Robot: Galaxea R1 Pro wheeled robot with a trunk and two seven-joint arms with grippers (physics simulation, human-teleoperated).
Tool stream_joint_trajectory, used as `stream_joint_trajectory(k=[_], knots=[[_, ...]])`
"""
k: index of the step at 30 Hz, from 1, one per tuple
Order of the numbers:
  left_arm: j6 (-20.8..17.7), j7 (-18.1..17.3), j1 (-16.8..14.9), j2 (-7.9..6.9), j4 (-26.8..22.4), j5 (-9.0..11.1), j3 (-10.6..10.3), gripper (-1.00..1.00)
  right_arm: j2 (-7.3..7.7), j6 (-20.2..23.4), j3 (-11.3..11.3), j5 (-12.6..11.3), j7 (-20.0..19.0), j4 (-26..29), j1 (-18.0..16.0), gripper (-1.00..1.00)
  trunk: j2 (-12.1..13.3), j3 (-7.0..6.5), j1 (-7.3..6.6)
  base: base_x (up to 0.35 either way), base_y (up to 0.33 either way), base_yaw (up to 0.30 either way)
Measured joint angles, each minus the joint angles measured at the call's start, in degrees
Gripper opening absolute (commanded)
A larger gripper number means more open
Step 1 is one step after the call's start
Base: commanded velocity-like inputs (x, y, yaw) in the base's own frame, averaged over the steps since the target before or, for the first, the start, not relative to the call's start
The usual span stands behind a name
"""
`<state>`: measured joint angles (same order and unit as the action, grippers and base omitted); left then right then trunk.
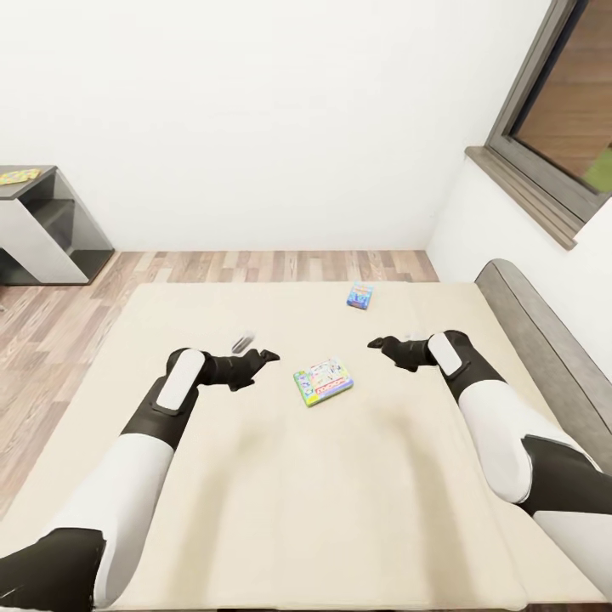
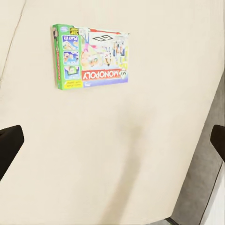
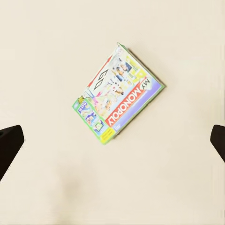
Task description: Put all the toys in the child's room - the three board games (two on the bed and one on the table), the two jigsaw puzzles on the table, and the tennis ball on the table - inside the toy box on the table in the child's room.
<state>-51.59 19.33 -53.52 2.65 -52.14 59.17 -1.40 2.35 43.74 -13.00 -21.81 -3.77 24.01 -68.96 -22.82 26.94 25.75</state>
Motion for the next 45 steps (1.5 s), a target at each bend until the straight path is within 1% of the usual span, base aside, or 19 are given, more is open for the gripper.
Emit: stream_joint_trajectory(k=[2,5,6,8,9,11,12,16,19,20,24,27,31,36,38,40,41,44,45], knots=[[-0.1,0.6,-0.9,-0.19,0.1,-0.1,0.1,1.00,-0.11,0.1,0.0,0.0,0.1,-0.1,-0.4,1.00,0.0,0.00,0.00,0.000,0.000,0.000],[-0.3,3.3,-3.1,-1.03,0.2,0.0,0.2,1.00,-0.56,0.1,0.1,0.0,0.3,-0.3,-1.1,1.00,0.0,0.00,0.00,0.000,0.000,0.000],[-0.3,3.4,-3.1,-1.04,0.2,0.0,0.2,1.00,-0.56,0.1,0.1,0.1,0.3,-0.3,-1.1,1.00,0.0,0.00,0.00,0.000,0.000,0.000],[-0.4,5.3,-4.5,-1.42,0.3,0.1,0.3,1.00,-1.04,0.1,0.2,0.1,0.4,-0.1,-1.3,1.00,0.0,0.00,0.00,0.000,0.000,0.000],[-0.4,5.3,-4.5,-1.43,0.3,0.2,0.3,1.00,-1.04,0.1,0.2,0.1,0.4,-0.1,-1.3,1.00,0.0,0.00,0.00,0.000,0.000,0.000],[-0.5,6.8,-5.6,-1.62,0.4,0.5,0.5,1.00,-1.44,0.1,0.5,0.3,0.4,0.0,-1.4,1.00,0.0,0.02,0.00,0.000,0.000,0.000],[-0.5,6.9,-5.6,-1.62,0.4,0.5,0.5,1.00,-1.44,0.1,0.5,0.4,0.4,0.0,-1.4,1.00,0.0,0.03,0.00,0.000,0.000,0.000],[-0.5,9.8,-6.7,-1.88,0.5,1.8,1.7,1.00,-1.69,0.2,1.7,0.6,0.4,0.2,-1.5,1.00,0.0,0.20,0.00,0.000,0.000,0.000],[-0.5,13.4,-6.5,-2.05,0.6,2.7,2.7,1.00,-1.86,0.2,2.3,0.7,0.4,0.2,-1.6,1.00,0.0,0.41,0.00,0.000,0.000,0.000],[-0.4,13.4,-6.5,-2.05,0.6,2.8,2.7,1.00,-1.86,0.2,2.3,0.7,0.4,0.2,-1.6,1.00,0.0,0.49,0.00,0.000,0.000,0.000],[-0.4,17.3,-5.9,-1.82,0.6,3.0,2.7,1.00,-1.74,0.2,2.6,0.8,0.5,0.3,-1.8,1.00,0.0,0.82,0.00,0.000,0.000,0.000],[-0.5,18.4,-5.3,-1.79,0.6,3.3,2.6,1.00,-1.62,0.2,2.6,0.8,0.5,0.3,-2.0,1.00,0.0,1.09,0.00,0.000,0.000,0.000],[-0.5,19.6,-3.4,-1.70,0.4,3.7,2.7,1.00,-1.51,0.2,2.7,0.8,0.5,0.3,-2.7,1.00,0.0,1.45,0.00,0.000,0.000,0.000],[-0.5,20.5,-2.7,-1.59,0.4,4.1,3.0,1.00,-1.46,0.2,2.7,0.8,0.4,0.3,-3.3,1.00,0.0,1.91,0.00,0.000,0.000,0.000],[-0.5,21.1,-2.6,-1.56,0.5,4.5,3.2,1.00,-1.44,0.2,2.7,0.8,0.4,0.3,-3.4,1.00,0.0,2.10,0.00,0.000,0.000,0.000],[-0.5,22.8,-2.7,-1.48,0.6,6.2,3.7,1.00,-1.41,0.2,2.7,0.8,0.3,0.3,-3.6,1.00,0.0,2.28,0.00,0.000,0.000,0.000],[-0.5,22.8,-2.8,-1.48,0.6,6.3,3.7,1.00,-1.41,0.2,2.7,0.8,0.3,0.3,-3.6,1.00,0.0,2.38,0.00,0.000,0.000,0.000],[-0.5,26.8,-4.5,-1.27,0.7,10.2,3.9,1.00,-1.49,0.2,2.7,0.8,0.3,0.3,-3.7,1.00,0.0,2.65,0.00,0.000,0.000,0.000],[-0.6,26.8,-4.5,-1.27,0.7,10.2,3.9,1.00,-1.49,0.2,2.7,0.8,0.3,0.3,-3.7,1.00,0.0,2.75,0.00,0.000,0.000,0.000]])
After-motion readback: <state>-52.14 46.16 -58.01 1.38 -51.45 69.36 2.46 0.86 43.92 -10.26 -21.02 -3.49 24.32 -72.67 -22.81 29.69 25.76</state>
